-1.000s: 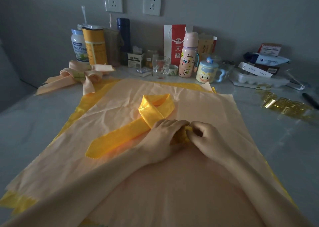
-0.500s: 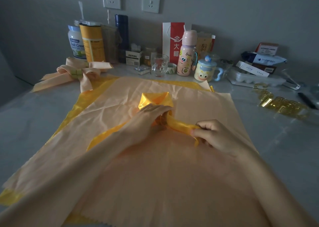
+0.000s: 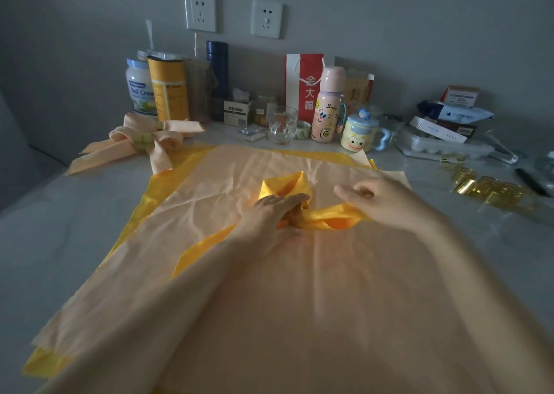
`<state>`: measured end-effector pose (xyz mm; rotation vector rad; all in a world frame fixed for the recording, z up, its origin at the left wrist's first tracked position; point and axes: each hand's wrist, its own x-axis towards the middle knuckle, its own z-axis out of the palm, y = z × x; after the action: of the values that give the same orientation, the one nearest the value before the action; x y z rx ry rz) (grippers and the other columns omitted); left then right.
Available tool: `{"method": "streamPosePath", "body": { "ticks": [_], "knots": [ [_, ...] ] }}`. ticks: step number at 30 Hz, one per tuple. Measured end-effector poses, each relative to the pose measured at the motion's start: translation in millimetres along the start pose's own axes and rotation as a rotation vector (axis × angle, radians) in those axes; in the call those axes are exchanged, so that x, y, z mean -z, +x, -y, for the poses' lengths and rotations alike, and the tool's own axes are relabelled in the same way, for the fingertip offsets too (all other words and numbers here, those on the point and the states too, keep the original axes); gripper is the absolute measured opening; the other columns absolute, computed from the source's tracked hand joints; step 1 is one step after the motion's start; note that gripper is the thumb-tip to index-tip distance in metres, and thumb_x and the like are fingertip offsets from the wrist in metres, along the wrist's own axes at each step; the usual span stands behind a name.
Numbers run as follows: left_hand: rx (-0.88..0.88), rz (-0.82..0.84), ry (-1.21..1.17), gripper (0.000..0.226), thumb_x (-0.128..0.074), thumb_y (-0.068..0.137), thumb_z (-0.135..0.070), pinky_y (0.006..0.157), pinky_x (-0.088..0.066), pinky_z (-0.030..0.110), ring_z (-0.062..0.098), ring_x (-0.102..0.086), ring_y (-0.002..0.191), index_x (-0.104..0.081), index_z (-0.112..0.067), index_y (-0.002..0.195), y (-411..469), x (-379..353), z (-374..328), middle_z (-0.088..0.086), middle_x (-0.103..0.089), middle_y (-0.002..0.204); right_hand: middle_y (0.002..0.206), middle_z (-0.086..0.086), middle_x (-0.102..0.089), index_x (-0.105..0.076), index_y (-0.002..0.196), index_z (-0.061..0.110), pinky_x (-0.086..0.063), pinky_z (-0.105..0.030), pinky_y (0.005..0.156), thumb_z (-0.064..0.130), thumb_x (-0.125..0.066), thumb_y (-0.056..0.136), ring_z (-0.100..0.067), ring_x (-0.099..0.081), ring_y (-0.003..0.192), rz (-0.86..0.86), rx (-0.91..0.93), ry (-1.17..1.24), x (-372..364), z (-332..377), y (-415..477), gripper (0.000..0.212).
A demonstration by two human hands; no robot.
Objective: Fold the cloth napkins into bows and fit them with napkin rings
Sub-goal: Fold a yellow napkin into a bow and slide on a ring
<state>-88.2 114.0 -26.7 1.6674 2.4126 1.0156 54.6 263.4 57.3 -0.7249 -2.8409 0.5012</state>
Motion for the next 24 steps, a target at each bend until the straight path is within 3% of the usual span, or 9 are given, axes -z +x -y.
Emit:
{"method": "streamPosePath", "body": {
  "ticks": [2,4,7,10,13,16,19,22,24],
  "knots": [
    [-0.01,-0.003,0.022,0.063,-0.069,0.083,-0.027,0.098,-0.029,0.024,0.022,-0.046,0.118,-0.041,-0.025,0.14,0,1,-1,0.003,-0.055,0.124,0.071,0.007,-0.056,-0.067,0.078,0.009,-0.034,-0.011,0.057,0.03,-0.052,0.094,-0.012,-0.052,0.074,-0.097,0.039,0.197,-16,9,12,0.031],
    [-0.044,-0.014,0.025,0.064,-0.071,0.082,-0.025,0.098,-0.03,0.026,0.024,-0.046,0.117,-0.042,-0.025,0.139,0,-1,1,0.005,-0.056,0.123,0.074,0.008,-0.059,-0.069,0.082,0.013,-0.038,-0.011,0.057,0.01,-0.06,0.086,-0.01,-0.054,0.073,0.031,0.087,0.161,-23,17,15,0.01],
    [-0.097,-0.045,0.046,0.062,-0.07,0.08,-0.019,0.099,-0.033,0.029,0.026,-0.05,0.111,-0.046,-0.023,0.137,0,-3,4,0.006,-0.06,0.114,0.089,0.002,-0.067,-0.069,0.101,0.017,-0.049,-0.018,0.07,-0.003,-0.057,0.079,-0.009,-0.059,0.079,0.371,0.146,0.056,-20,21,13,0.032],
    [-0.083,-0.066,0.045,0.065,-0.073,0.077,-0.016,0.096,-0.035,0.029,0.026,-0.052,0.105,-0.047,-0.02,0.136,0,-3,4,0.004,-0.059,0.102,0.089,0.004,-0.065,-0.067,0.111,0.014,-0.05,-0.025,0.074,-0.001,-0.06,0.076,-0.009,-0.058,0.081,0.52,0.153,-0.125,-15,26,15,0.038],
    [-0.044,-0.095,0.024,0.067,-0.076,0.074,-0.015,0.093,-0.035,0.027,0.025,-0.053,0.104,-0.046,-0.019,0.134,-1,-1,1,-0.004,-0.052,0.094,0.093,-0.003,-0.068,-0.069,0.102,0.009,-0.048,-0.022,0.065,-0.002,-0.051,0.082,-0.004,-0.057,0.073,0.361,0.146,-0.007,-25,28,17,0.029],
    [-0.024,-0.049,0.048,0.065,-0.069,0.079,-0.013,0.097,-0.023,0.021,0.021,-0.045,0.113,-0.039,-0.019,0.137,-2,-2,-3,0.001,-0.056,0.107,0.11,-0.005,-0.067,-0.067,0.111,0.013,-0.045,-0.026,0.089,0.006,-0.046,0.091,-0.012,-0.058,0.096,0.151,0.112,0.224,-51,24,18,0.029],
    [0.008,-0.068,0.072,0.062,-0.064,0.081,-0.012,0.095,-0.016,0.02,0.02,-0.041,0.118,-0.037,-0.019,0.137,-1,-2,-3,0.002,-0.055,0.115,0.115,-0.001,-0.066,-0.066,0.116,0.021,-0.044,-0.033,0.098,0.018,-0.044,0.097,-0.016,-0.058,0.107,0.18,0.096,0.308,-70,22,17,0.029],
    [0.024,-0.038,0.155,0.06,-0.064,0.083,-0.019,0.099,-0.017,0.027,0.019,-0.035,0.125,-0.037,-0.023,0.137,0,1,-7,-0.002,-0.049,0.126,0.103,0.0,-0.067,-0.069,0.108,0.019,-0.048,-0.027,0.081,0.022,-0.044,0.098,-0.017,-0.059,0.094,0.125,0.02,0.36,-76,23,16,0.027],
    [0.075,0.043,0.17,0.06,-0.067,0.083,-0.03,0.102,-0.018,0.029,0.018,-0.028,0.129,-0.039,-0.031,0.136,2,14,-13,-0.005,-0.038,0.134,0.087,0.001,-0.059,-0.07,0.093,0.017,-0.038,-0.026,0.063,0.021,-0.044,0.098,-0.016,-0.052,0.082,0.053,0.004,0.314,-77,24,16,0.027]
  ]
}}
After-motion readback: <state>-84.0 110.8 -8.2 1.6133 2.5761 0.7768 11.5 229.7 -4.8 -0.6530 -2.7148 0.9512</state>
